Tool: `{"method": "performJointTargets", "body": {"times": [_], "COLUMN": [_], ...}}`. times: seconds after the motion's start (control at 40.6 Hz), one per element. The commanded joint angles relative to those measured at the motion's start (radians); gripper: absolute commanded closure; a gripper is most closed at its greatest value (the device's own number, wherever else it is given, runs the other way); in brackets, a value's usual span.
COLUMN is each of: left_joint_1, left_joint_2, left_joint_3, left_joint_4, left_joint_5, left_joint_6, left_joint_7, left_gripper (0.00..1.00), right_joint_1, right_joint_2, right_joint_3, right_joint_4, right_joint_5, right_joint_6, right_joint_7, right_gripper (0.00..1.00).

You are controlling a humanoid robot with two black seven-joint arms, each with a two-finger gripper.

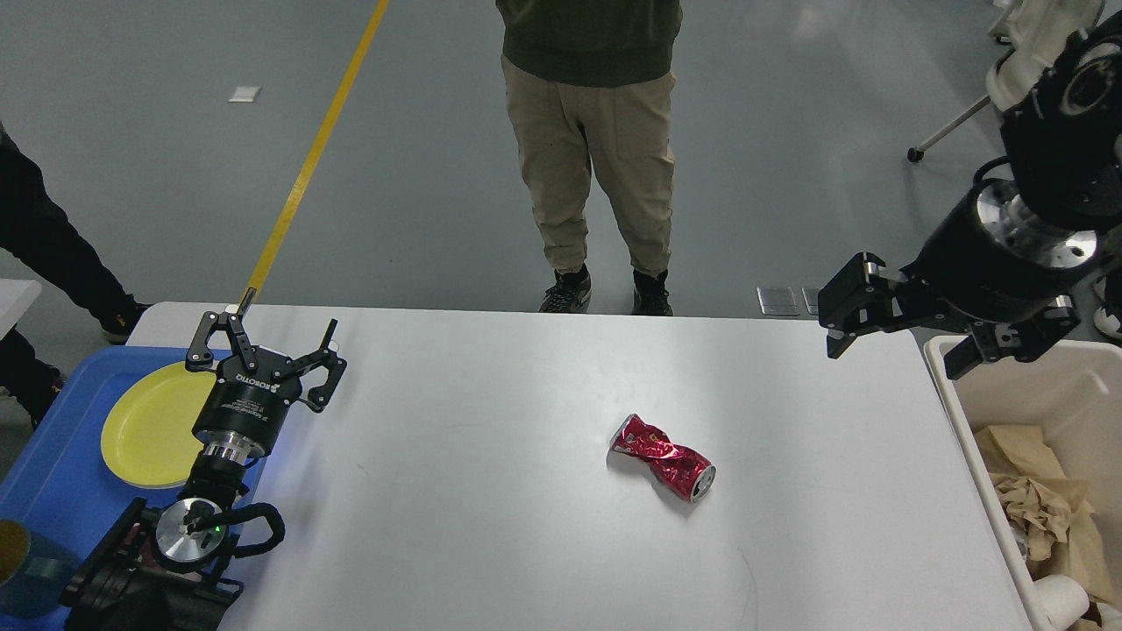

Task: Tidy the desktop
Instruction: 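Raise the right gripper and move it toward the red can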

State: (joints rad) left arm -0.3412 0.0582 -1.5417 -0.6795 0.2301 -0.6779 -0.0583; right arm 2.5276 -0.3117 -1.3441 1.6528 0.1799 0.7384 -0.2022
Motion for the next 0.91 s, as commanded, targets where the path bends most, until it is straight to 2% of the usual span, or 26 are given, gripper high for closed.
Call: {"method": "performJointTargets", "body": {"times": [0.0, 0.665, 0.887], "left_joint_1": [-0.001, -0.001, -0.001], "left_joint_2": [0.0, 0.0, 0.0], "left_joint_3": [0.0, 0.0, 0.0], "left_joint_4": [0.0, 0.0, 0.0], "left_joint_5": [0.0, 0.0, 0.0], "left_joint_6": [-0.002, -0.002, -0.002], "left_joint_7": [0.002, 0.002, 0.002], "left_gripper": [0.04, 0.04, 0.04], "right_joint_1": [0.013, -0.003, -0.102], "right_joint_2": [0.008, 0.002, 0.037], "right_joint_3": [0.0, 0.002, 0.15], "right_joint_4": [0.021, 0.018, -0.053], "right_joint_5": [0.015, 0.012, -0.019], "right_joint_6": [-0.005, 0.004, -0.025], "right_joint_7": [0.001, 0.0, -0.006], "right_gripper": [0.0, 0.0, 0.0]}}
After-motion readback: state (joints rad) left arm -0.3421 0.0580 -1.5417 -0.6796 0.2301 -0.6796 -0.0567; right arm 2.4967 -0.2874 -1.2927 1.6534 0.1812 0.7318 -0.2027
